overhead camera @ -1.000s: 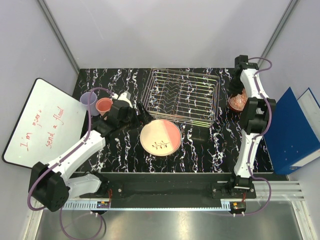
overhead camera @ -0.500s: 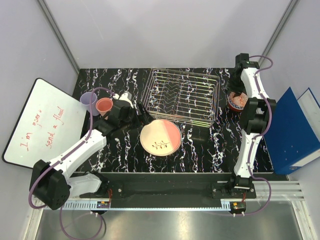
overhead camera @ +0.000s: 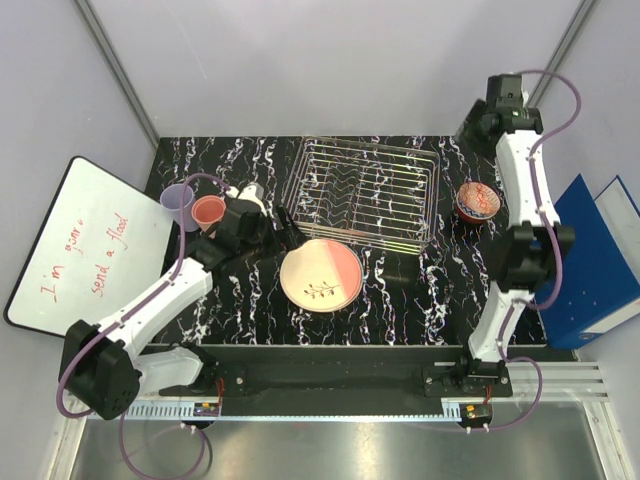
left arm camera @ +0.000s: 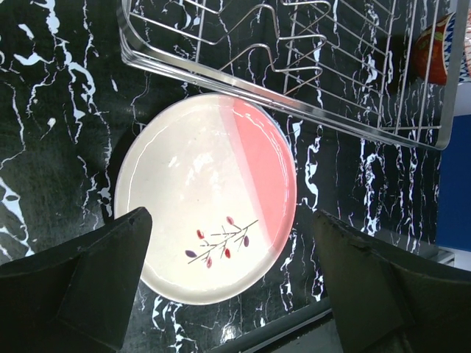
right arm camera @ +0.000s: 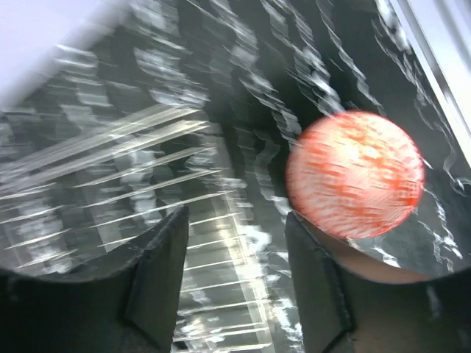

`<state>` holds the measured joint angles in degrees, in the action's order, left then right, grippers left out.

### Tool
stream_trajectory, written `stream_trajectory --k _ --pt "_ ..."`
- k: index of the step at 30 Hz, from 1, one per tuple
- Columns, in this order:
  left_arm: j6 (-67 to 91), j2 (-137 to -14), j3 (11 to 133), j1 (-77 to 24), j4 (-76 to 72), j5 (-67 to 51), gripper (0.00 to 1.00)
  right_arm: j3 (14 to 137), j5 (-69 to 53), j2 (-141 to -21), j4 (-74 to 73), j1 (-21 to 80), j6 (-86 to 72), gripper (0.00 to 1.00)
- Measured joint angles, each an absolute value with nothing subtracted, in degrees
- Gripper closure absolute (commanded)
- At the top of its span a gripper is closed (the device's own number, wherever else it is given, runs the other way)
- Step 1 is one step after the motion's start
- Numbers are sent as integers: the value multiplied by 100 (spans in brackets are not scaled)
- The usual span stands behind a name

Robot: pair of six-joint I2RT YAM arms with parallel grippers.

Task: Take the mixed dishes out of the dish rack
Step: Reset both arms

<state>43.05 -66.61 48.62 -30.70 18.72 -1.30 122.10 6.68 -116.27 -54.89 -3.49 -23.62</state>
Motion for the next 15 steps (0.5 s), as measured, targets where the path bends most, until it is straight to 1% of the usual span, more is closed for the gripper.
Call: stream_trajectory --k 2,4,7,8,9,12,14,15 --pt "4244 -6661 4960 -3070 2032 -119 1 12145 703 -11000 -5238 -67 -2375 30" --pt "4169 -6663 5094 -3081 2202 -40 1 11646 742 -10167 -4759 416 -2390 27" --pt "4014 -6665 5328 -3127 2521 143 1 10245 685 -8746 -3964 1203 -2464 25" --pt "3920 -6665 5439 -3157 2661 259 1 9513 639 -8101 -3667 1505 -2528 24" --pt "3885 -6665 5476 -3168 2714 309 1 9275 637 -7881 -3623 1594 -2556 24" --pt "3728 -6641 5531 -3199 2895 534 1 8062 718 -7032 -3061 1929 -2716 23" --pt "3653 -6619 5531 -3199 3030 639 1 7524 810 -6842 -2862 2150 -2799 22" --pt "3616 -6608 5533 -3201 3094 692 1 7360 847 -6825 -2801 2241 -2823 20"
